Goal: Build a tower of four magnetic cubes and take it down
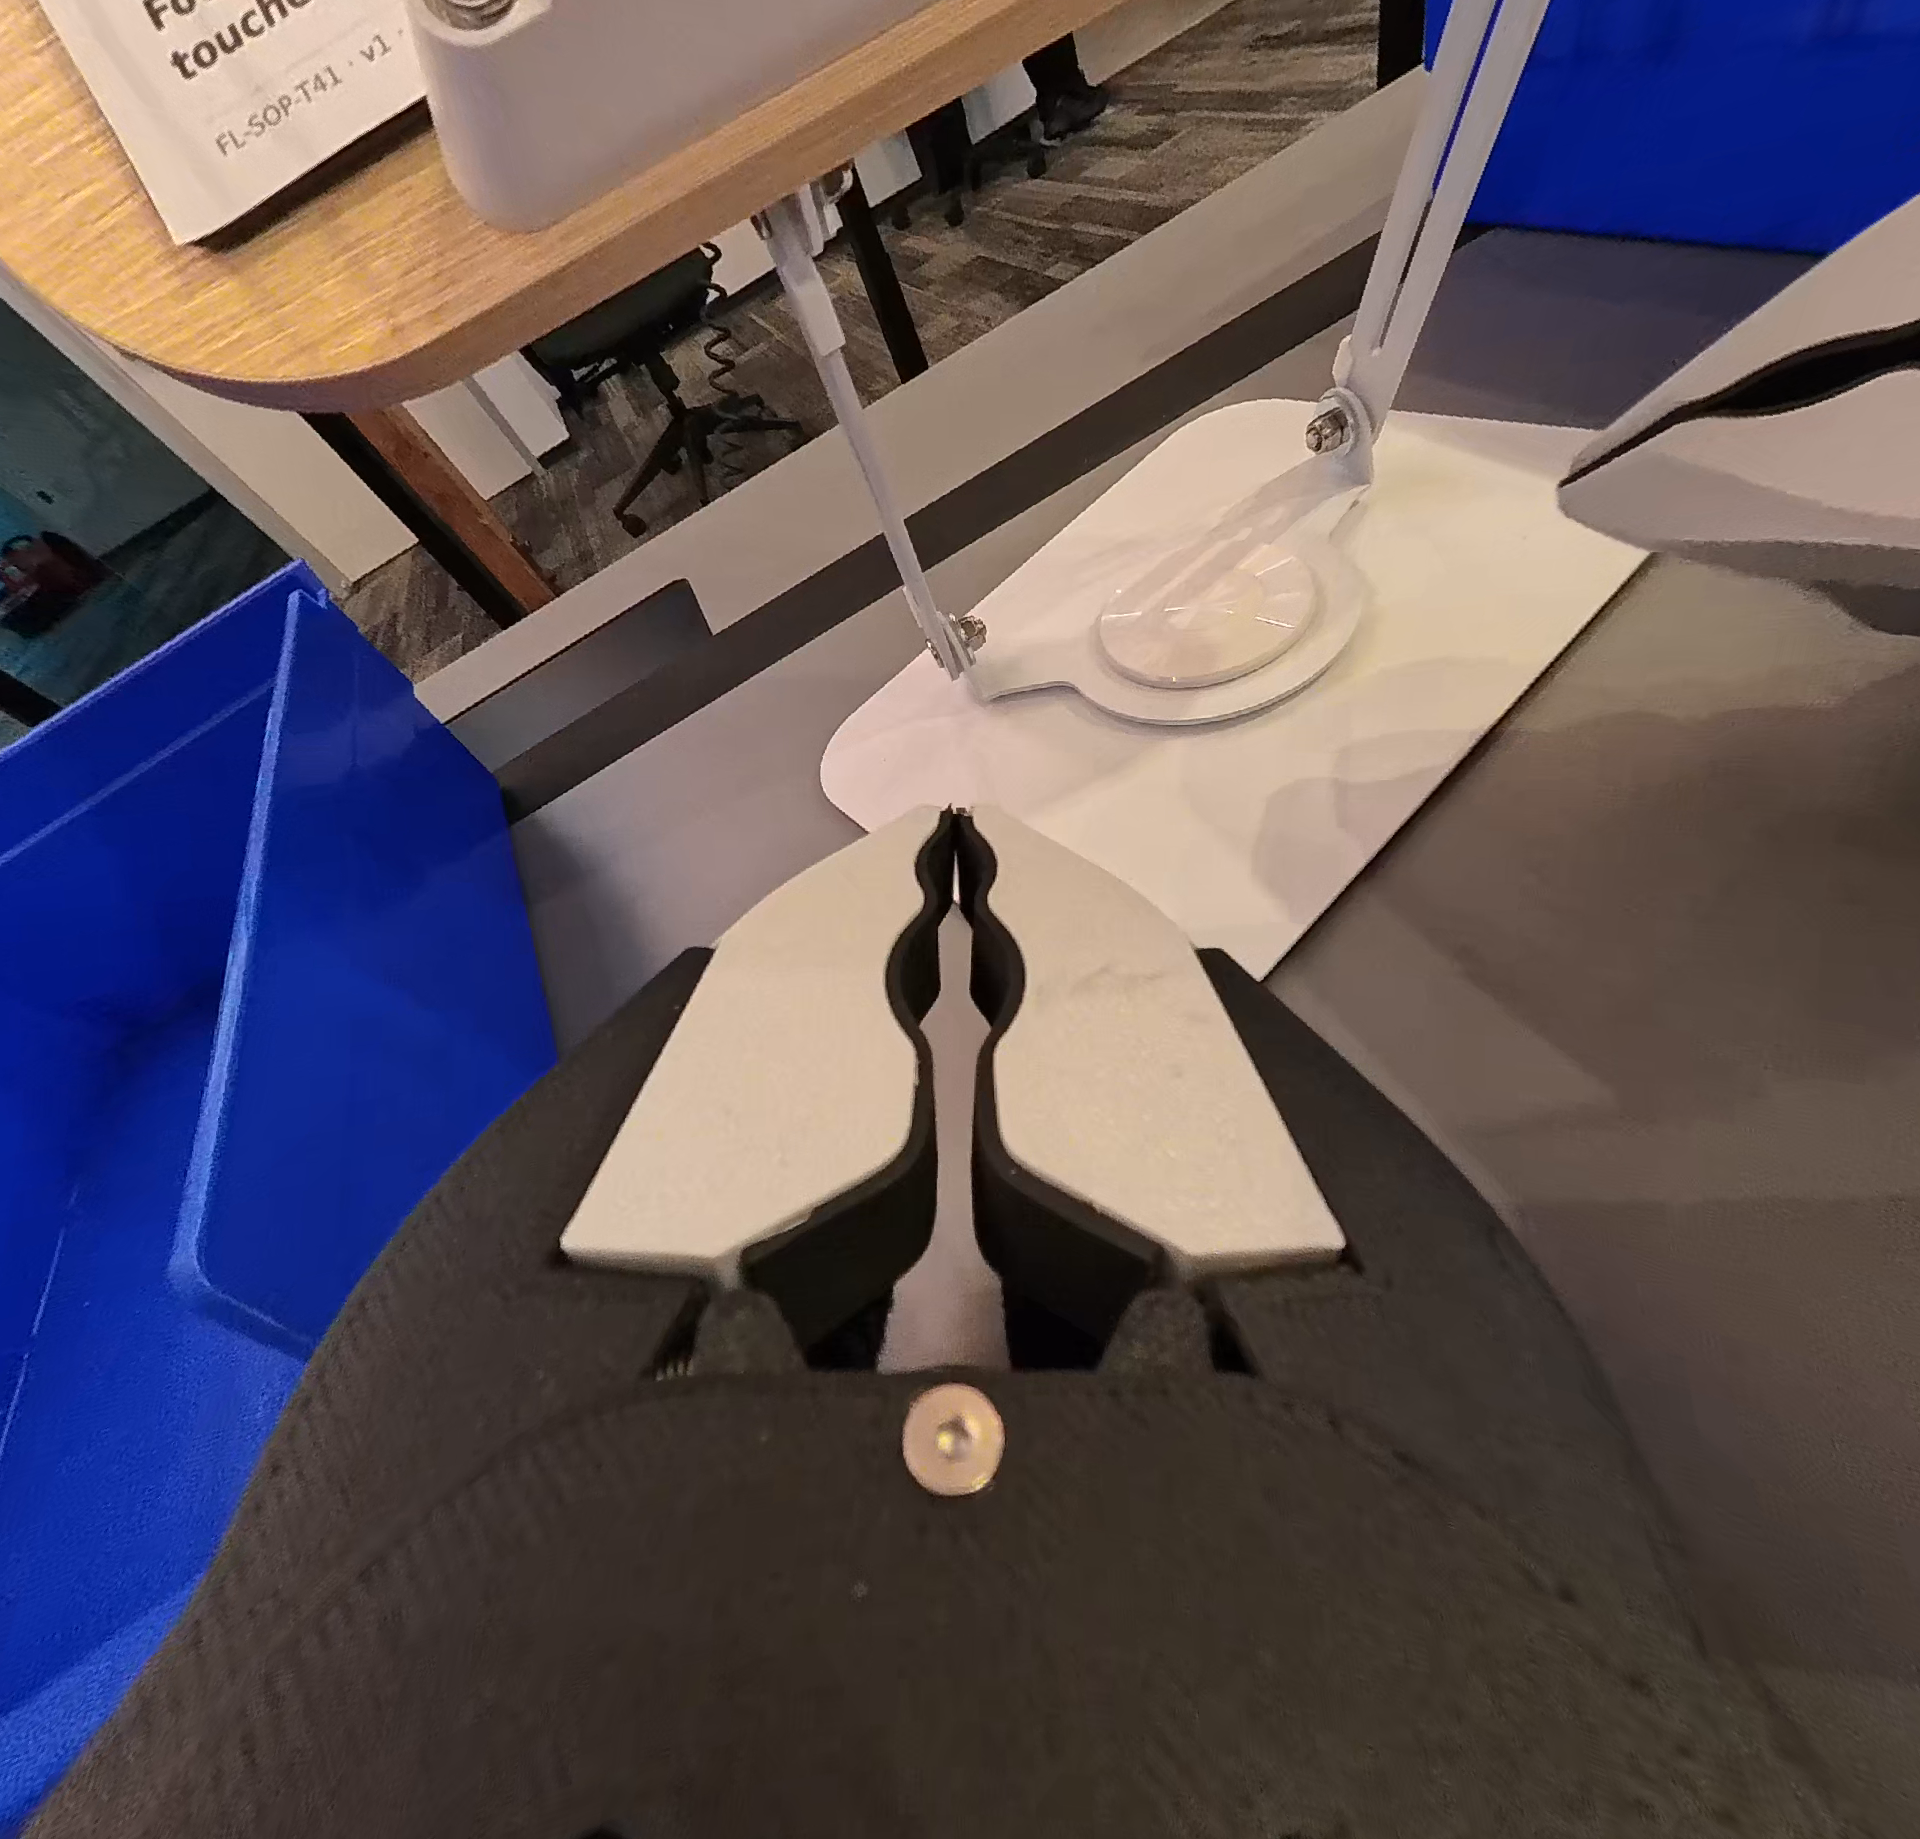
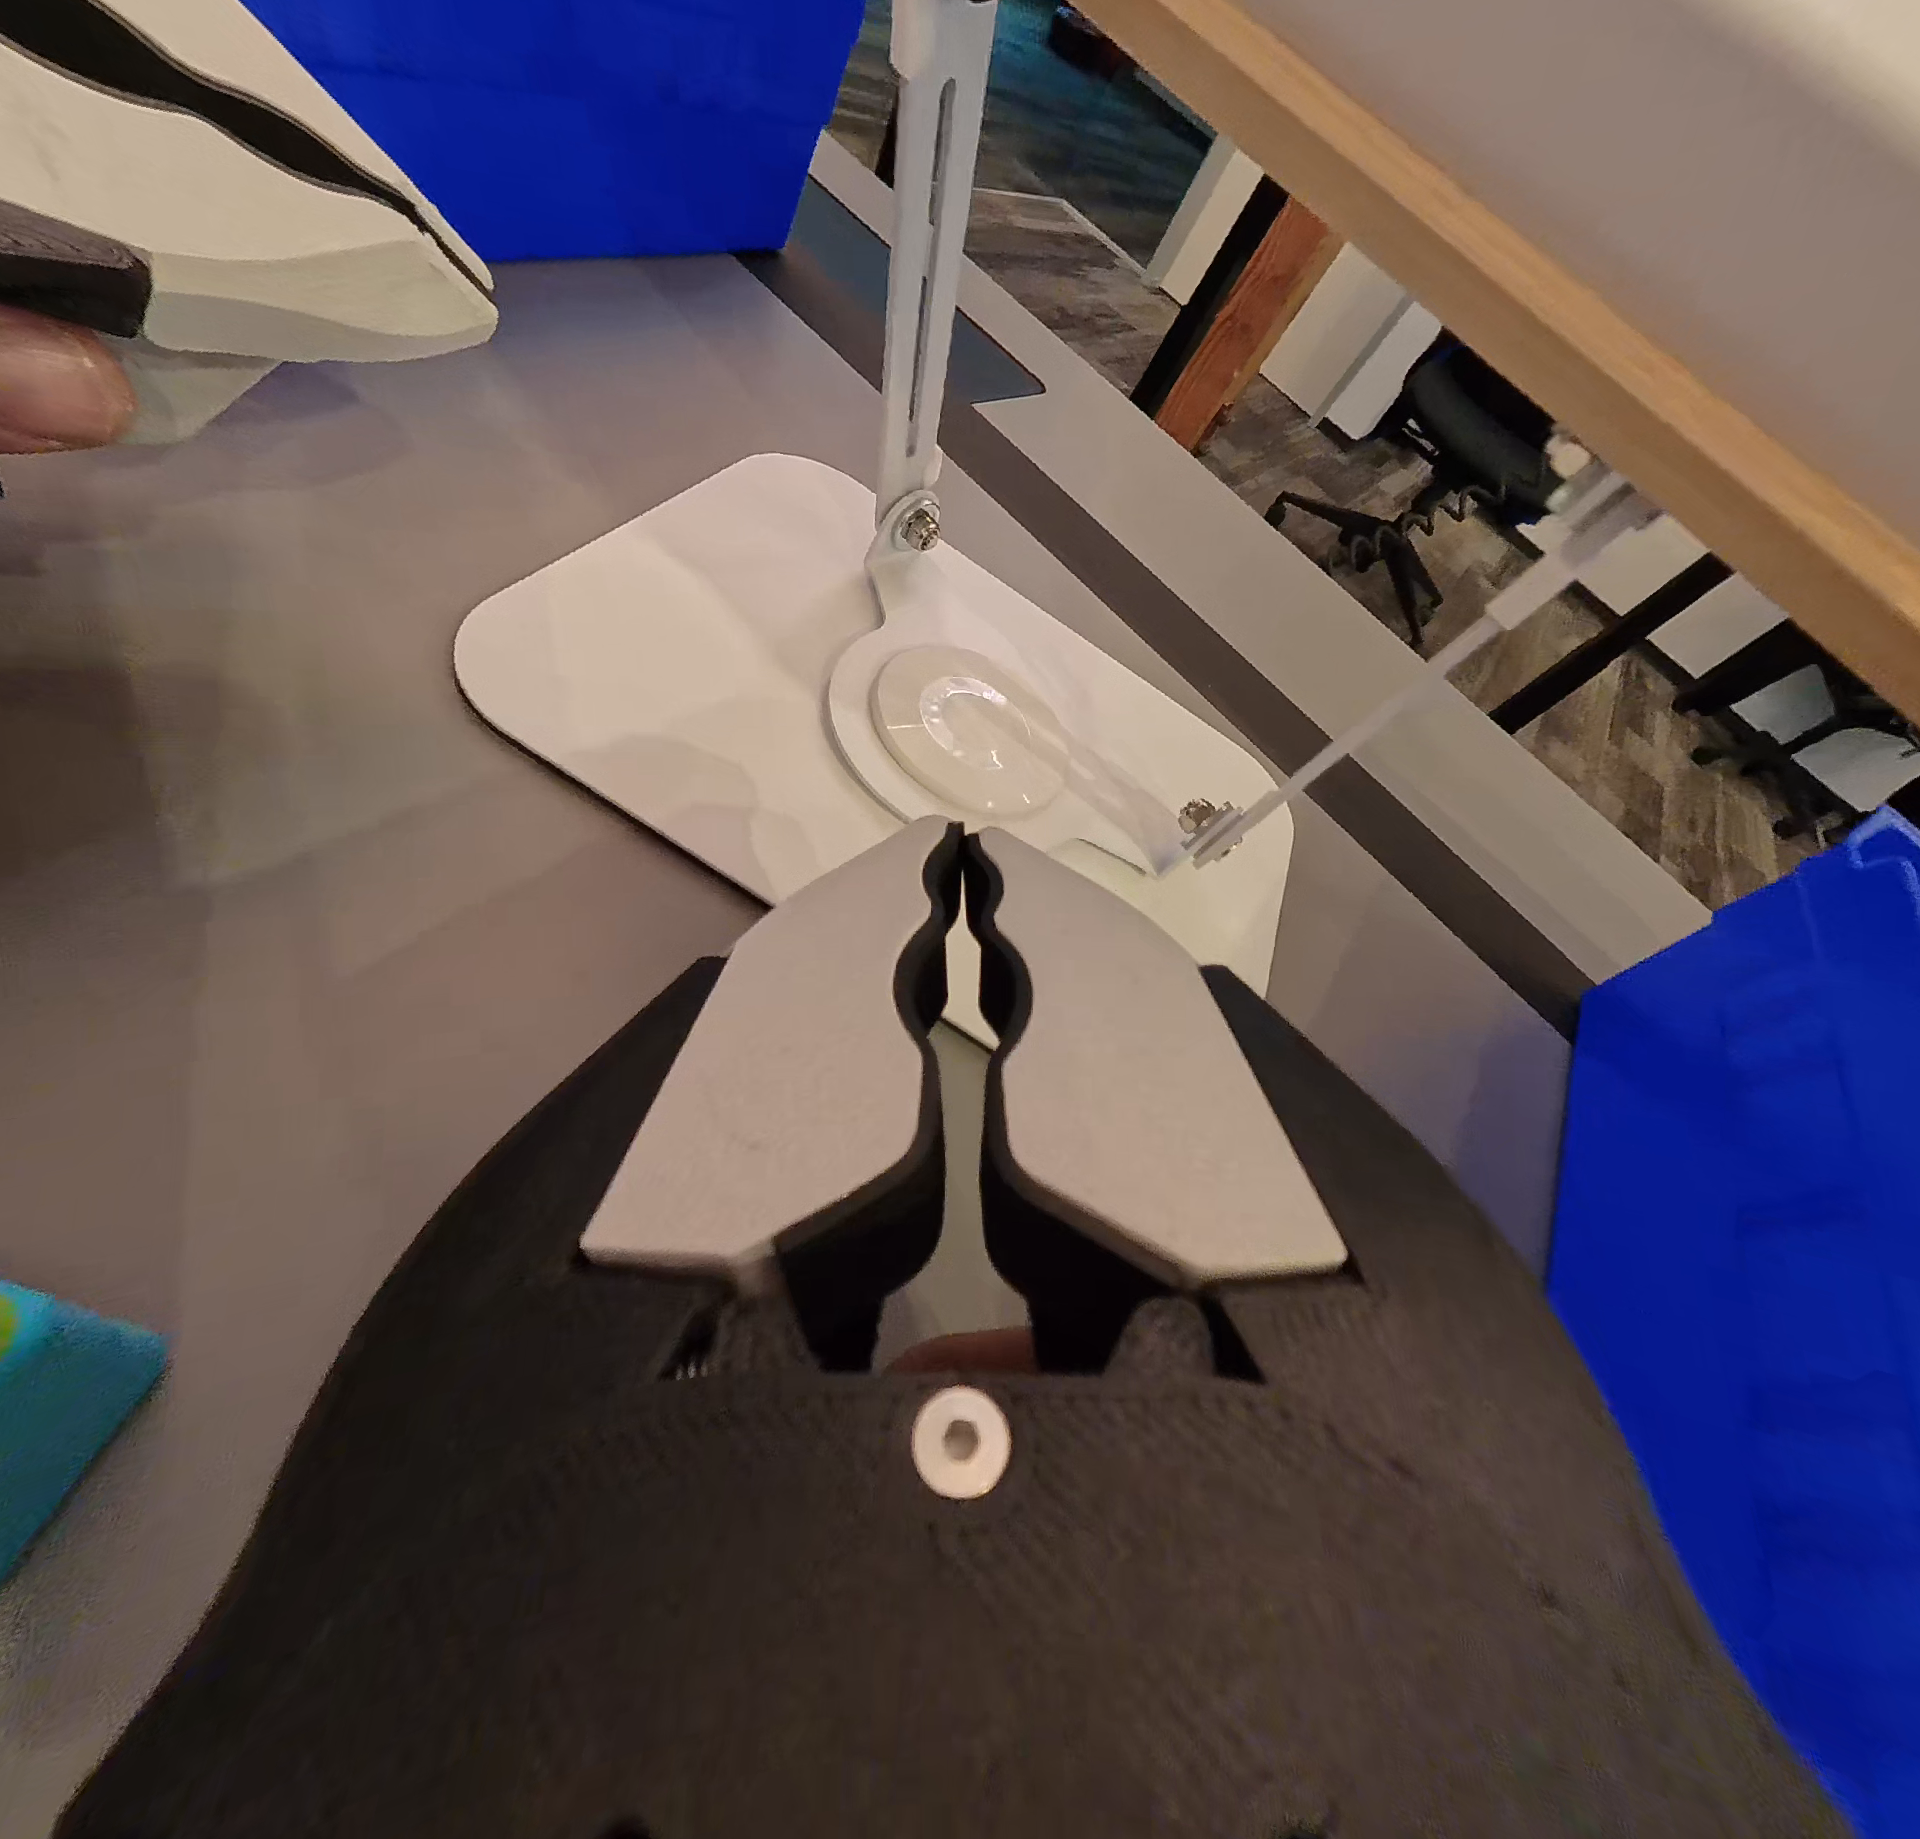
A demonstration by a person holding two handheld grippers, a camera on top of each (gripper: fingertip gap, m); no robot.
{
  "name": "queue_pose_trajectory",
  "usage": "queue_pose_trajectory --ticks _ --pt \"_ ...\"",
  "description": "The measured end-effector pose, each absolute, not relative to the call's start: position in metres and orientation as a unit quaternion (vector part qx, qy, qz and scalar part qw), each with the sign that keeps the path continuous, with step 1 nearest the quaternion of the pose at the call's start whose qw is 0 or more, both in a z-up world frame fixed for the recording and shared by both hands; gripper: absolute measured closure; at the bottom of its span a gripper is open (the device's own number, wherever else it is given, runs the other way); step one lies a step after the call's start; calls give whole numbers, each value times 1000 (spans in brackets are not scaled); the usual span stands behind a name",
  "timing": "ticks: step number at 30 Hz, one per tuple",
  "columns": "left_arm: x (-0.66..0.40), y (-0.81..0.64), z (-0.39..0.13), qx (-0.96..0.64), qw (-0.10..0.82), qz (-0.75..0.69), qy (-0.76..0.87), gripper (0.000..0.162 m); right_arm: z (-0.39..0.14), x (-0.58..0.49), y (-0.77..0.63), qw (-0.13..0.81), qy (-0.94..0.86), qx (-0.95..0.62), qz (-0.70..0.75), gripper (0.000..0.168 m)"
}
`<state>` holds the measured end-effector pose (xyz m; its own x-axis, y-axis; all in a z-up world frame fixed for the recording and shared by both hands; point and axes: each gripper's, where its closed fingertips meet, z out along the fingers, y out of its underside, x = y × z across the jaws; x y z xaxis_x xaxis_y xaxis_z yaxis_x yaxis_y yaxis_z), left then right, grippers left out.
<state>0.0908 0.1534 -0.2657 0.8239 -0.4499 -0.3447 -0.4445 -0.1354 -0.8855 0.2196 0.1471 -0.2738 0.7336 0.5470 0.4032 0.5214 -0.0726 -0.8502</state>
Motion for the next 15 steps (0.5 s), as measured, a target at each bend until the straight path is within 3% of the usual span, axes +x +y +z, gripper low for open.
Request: queue_pose_trajectory --ticks 15 --pt "93 153 -268 -754 582 -5 303 162 -271 244 132 575 -332 -748 27 168"
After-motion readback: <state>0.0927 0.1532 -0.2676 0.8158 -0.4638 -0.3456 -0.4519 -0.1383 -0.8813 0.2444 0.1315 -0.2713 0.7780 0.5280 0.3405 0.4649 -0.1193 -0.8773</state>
